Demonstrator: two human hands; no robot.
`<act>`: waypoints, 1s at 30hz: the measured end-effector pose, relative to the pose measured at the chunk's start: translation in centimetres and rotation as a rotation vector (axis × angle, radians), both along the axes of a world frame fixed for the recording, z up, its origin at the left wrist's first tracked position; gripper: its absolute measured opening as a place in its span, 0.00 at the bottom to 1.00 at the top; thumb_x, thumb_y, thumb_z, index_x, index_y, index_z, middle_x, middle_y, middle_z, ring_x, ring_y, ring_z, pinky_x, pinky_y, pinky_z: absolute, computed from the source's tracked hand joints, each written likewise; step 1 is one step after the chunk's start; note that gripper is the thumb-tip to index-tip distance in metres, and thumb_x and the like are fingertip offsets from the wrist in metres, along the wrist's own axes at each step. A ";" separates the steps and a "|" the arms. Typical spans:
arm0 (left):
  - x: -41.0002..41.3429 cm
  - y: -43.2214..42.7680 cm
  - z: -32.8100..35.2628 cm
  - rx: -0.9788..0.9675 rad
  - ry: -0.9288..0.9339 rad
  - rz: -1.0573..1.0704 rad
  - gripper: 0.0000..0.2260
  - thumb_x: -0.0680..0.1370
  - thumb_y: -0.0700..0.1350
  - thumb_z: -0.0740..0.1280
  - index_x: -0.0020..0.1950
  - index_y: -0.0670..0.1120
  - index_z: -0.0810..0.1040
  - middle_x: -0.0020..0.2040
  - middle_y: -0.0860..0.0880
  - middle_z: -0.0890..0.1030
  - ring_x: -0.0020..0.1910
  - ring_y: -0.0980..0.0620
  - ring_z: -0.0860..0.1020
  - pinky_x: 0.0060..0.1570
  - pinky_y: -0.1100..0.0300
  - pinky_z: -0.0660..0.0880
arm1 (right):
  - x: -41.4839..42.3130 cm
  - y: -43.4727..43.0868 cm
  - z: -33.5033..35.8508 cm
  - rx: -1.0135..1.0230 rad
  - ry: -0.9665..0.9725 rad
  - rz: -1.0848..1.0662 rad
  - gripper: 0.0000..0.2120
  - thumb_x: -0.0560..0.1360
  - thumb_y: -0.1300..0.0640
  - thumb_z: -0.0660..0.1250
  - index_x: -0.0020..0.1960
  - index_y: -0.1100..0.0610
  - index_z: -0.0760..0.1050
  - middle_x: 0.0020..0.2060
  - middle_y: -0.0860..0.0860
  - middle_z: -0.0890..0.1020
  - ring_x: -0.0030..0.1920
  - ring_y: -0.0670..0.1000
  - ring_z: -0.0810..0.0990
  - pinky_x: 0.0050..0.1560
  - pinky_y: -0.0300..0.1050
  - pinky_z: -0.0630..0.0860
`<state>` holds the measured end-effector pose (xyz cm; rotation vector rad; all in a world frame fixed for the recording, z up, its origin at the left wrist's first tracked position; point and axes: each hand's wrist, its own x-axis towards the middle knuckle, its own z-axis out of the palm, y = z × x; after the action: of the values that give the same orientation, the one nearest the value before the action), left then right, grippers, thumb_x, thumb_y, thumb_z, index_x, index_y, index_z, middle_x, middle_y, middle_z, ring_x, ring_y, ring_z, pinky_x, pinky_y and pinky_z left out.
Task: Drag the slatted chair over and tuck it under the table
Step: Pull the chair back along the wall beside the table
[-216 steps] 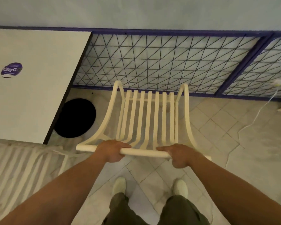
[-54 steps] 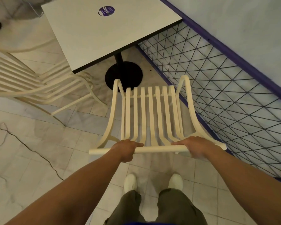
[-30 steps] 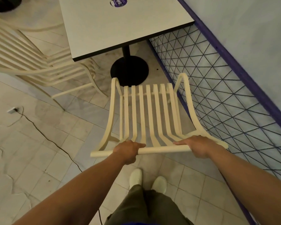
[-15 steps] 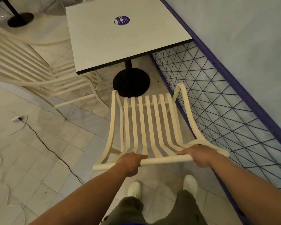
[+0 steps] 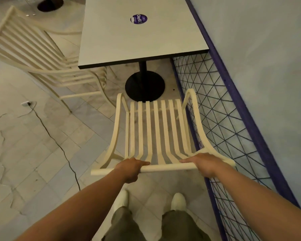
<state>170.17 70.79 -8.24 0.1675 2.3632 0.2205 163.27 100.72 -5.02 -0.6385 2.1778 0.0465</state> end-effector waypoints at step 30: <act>-0.9 4.3 -0.4 -0.050 0.071 0.063 0.31 0.77 0.40 0.71 0.75 0.64 0.67 0.56 0.51 0.79 0.51 0.49 0.79 0.56 0.48 0.79 | -2.8 3.8 -1.8 -0.012 0.021 0.063 0.44 0.74 0.68 0.65 0.75 0.30 0.56 0.50 0.44 0.74 0.41 0.45 0.73 0.43 0.44 0.76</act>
<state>169.23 75.06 -8.66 0.0783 2.4438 0.1881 160.45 104.54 -6.83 -0.7160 2.1798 0.0742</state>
